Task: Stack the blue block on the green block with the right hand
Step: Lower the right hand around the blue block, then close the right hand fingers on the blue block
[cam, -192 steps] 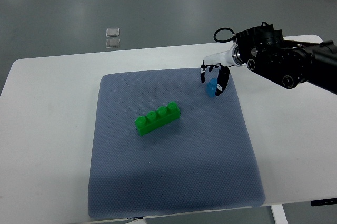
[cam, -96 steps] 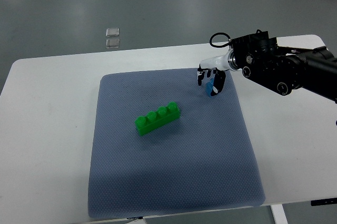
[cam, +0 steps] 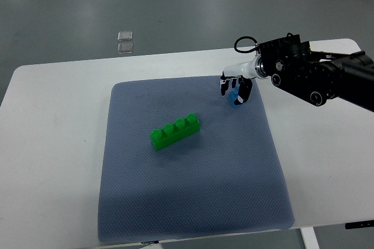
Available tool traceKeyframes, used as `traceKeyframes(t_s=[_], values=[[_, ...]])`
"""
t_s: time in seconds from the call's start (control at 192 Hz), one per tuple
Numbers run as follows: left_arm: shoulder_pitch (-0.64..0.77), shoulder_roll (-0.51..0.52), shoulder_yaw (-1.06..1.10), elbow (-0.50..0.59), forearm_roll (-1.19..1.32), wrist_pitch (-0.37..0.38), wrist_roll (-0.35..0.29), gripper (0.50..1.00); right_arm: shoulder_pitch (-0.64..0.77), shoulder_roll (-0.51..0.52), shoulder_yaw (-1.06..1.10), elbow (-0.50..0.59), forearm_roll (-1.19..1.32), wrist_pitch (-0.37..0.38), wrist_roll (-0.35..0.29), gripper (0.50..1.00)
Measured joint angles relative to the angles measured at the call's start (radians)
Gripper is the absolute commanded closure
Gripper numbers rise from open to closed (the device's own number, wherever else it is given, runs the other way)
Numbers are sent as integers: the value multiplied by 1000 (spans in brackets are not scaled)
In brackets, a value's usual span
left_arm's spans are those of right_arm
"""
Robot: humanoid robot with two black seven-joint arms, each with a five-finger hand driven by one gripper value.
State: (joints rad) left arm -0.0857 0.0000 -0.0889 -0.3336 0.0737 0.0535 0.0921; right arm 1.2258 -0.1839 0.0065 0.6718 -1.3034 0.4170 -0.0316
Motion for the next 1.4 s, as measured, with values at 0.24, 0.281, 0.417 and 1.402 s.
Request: traceKeyframes(t_s=[0.24,0.281,0.417,1.402], values=[[0,0,0,1,0,0,0,500,-3,-6,1,5,0,2,2,738],[0,0,0,1,0,0,0,500,-5,-6,1,5,0,2,2,740],[0,0,0,1,0,0,0,500,-20,-7,3,5,0,1,2,748],[4,0,0,1,0,0,0,500,-17,-16,2,13,-11,0,35,920]])
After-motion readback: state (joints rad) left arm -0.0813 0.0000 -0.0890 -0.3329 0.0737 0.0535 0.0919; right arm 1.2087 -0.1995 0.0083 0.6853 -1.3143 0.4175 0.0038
